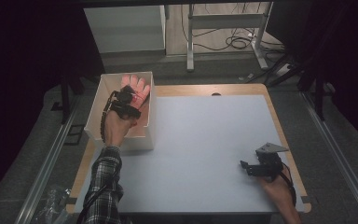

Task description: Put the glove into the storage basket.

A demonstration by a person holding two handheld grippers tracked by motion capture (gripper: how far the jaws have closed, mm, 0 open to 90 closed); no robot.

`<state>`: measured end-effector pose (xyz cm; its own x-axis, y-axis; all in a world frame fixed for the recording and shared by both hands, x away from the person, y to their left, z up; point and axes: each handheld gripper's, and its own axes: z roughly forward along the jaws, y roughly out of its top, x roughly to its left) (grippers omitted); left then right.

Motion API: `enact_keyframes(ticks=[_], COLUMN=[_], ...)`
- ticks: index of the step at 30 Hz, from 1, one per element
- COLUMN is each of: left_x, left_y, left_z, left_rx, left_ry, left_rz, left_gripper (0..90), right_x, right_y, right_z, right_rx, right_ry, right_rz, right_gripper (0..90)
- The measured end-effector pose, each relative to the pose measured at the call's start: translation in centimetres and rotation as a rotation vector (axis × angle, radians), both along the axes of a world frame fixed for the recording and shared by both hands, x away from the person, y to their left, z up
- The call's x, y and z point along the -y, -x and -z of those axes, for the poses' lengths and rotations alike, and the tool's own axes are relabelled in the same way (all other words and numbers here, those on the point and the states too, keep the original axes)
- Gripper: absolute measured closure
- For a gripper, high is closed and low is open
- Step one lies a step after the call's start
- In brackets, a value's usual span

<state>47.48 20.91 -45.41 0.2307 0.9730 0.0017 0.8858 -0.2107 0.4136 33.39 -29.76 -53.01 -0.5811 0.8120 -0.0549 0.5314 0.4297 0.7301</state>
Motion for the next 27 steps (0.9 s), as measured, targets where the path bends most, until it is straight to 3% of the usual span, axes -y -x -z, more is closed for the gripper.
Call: enact_keyframes(ticks=[4,10,12,19,23,27], left_x=[0.4,0.8,1.1,1.7,1.9,1.7], left_y=[-0.7,-1.8,-2.2,-3.0,-3.2,-3.2], left_z=[1.1,2.8,3.1,3.8,4.1,4.4], left_rx=[-0.032,-0.112,-0.134,-0.189,-0.214,-0.229], left_ry=[-0.011,-0.029,-0.052,-0.057,-0.063,-0.034], left_rz=[-0.004,-0.006,-0.004,0.009,0.025,0.052], left_gripper=[37.9,37.0,36.6,34.2,29.5,19.7], right_x=[0.0,0.0,0.0,0.0,0.0,0.0], right_y=[0.0,0.0,0.0,0.0,0.0,0.0], right_z=[0.0,0.0,0.0,0.0,0.0,0.0], right_rx=[0.000,0.001,0.000,0.000,0.000,0.001], right_ry=[0.000,0.000,0.000,0.000,0.000,0.000], right_rz=[0.000,0.000,0.000,0.000,0.000,0.000], right_gripper=[18.7,18.7,18.7,18.7,18.7,18.7])
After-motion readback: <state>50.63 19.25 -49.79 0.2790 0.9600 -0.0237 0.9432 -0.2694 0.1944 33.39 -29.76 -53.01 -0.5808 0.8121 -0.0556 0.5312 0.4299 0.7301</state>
